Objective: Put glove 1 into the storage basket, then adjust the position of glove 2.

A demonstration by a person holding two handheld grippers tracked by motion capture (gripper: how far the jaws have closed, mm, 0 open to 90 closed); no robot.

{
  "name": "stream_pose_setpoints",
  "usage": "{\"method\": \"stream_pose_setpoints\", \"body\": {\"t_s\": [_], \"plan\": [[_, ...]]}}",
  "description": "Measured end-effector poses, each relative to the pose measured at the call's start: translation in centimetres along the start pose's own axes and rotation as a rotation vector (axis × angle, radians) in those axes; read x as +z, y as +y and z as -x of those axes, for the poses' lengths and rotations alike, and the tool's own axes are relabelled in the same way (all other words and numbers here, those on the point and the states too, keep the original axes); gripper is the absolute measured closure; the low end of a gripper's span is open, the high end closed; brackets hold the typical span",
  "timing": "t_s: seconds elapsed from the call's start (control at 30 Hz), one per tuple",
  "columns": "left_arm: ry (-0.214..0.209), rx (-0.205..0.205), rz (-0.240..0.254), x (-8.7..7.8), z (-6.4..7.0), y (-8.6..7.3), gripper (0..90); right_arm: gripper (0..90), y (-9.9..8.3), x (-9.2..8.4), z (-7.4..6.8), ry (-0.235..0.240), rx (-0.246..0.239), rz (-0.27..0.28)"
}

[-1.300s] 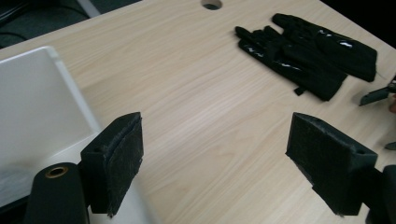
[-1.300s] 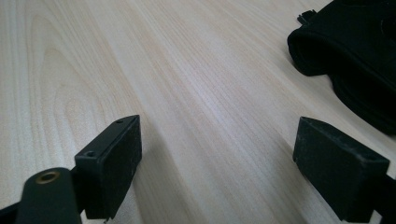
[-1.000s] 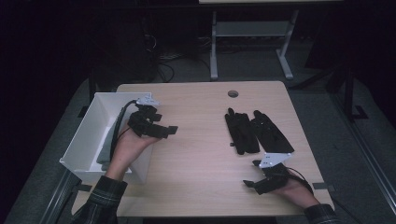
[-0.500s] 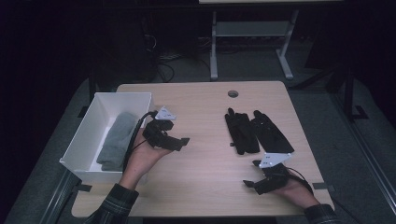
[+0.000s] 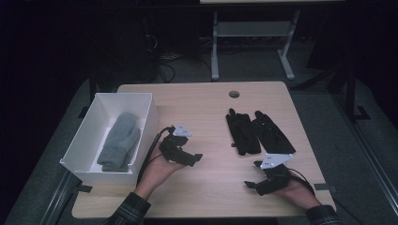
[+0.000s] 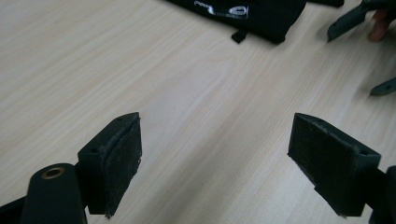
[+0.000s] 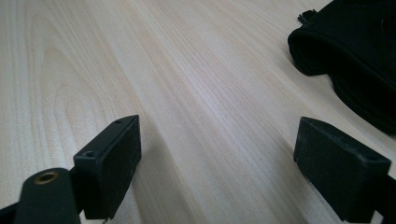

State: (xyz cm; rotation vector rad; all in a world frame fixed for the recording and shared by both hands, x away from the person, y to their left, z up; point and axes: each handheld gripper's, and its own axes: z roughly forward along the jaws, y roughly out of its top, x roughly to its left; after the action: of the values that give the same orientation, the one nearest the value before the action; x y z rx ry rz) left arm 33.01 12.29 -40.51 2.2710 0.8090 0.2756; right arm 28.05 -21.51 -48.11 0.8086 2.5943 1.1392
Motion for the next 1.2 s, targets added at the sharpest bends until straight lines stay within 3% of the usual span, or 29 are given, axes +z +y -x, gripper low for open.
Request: {"method": "stream_pose_setpoints", "body": {"t_s": [0.37,0.6,0.7,0.77,0.83,0.87,1.1,1.2], "plan": [[-0.015,0.028,-0.057,2.8,0.1,-3.6,17.0,16.5,0.1,0.0,0.0,-0.004,0.004,-0.013],[-0.042,0.021,-0.068,2.3,-0.1,-5.8,16.1,35.3,0.6,-0.6,0.1,-0.023,0.013,-0.001],[-0.041,0.047,-0.069,2.0,0.0,-6.7,13.7,53.0,1.3,-1.1,0.5,-0.031,0.023,0.022],[-0.046,0.041,-0.055,2.0,0.1,-7.0,13.3,67.6,2.0,-1.3,1.1,-0.037,0.045,0.035],[-0.031,0.087,-0.044,1.9,0.2,-7.3,12.8,78.6,2.5,-1.4,1.6,-0.044,0.061,0.041],[-0.035,0.086,-0.026,1.9,0.2,-7.6,12.7,89.2,3.1,-1.4,2.0,-0.060,0.075,0.036],[-0.049,0.092,0.054,1.7,0.0,-8.7,12.8,90.0,4.1,-1.0,3.7,-0.089,0.095,0.046],[-0.048,0.089,0.054,1.7,0.0,-8.7,13.0,90.0,4.8,-0.8,4.6,-0.097,0.099,0.051]]}}
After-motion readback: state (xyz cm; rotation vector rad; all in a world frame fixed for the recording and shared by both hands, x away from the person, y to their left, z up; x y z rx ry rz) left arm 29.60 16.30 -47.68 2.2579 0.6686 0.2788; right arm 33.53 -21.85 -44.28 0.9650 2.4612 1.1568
